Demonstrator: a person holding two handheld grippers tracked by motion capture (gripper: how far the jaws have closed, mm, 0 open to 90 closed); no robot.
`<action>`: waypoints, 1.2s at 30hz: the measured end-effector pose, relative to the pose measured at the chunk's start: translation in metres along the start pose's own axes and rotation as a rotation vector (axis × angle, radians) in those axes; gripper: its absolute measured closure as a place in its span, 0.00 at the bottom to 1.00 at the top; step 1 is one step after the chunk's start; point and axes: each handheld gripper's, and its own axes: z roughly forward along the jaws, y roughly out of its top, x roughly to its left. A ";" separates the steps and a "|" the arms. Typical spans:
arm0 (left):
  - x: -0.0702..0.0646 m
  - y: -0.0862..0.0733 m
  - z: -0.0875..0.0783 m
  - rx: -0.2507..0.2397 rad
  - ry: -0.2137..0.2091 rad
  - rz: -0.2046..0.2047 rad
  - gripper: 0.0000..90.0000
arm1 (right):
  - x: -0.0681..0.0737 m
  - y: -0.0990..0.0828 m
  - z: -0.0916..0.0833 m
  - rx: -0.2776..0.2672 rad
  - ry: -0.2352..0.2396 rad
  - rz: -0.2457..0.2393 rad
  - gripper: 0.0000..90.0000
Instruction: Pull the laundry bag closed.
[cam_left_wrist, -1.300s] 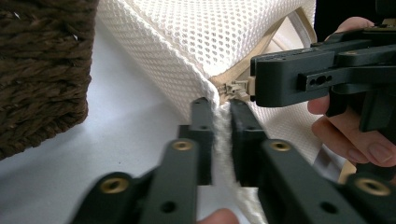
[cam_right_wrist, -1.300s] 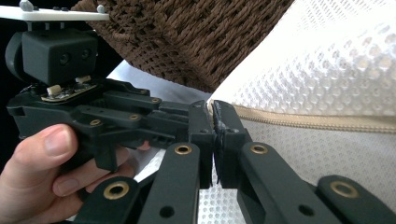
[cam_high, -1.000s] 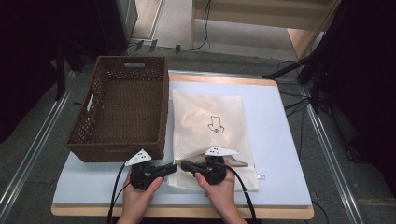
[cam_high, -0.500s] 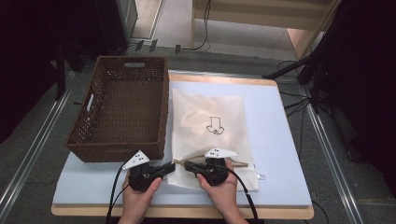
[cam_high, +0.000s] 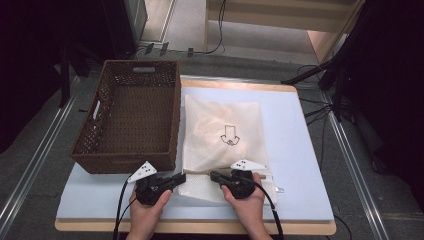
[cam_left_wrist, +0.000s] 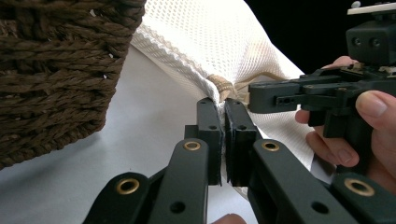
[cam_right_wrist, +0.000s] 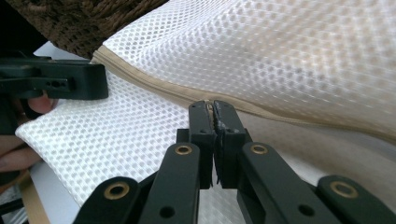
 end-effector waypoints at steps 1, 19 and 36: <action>0.000 0.000 0.000 0.001 -0.001 -0.001 0.96 | -0.001 -0.001 -0.002 0.000 -0.006 -0.004 0.98; 0.000 0.000 0.001 0.002 -0.003 0.000 0.96 | -0.012 -0.008 -0.015 -0.029 -0.044 -0.043 0.98; 0.000 0.000 0.001 0.010 -0.009 0.005 0.96 | -0.032 -0.014 -0.041 -0.047 -0.104 -0.008 0.98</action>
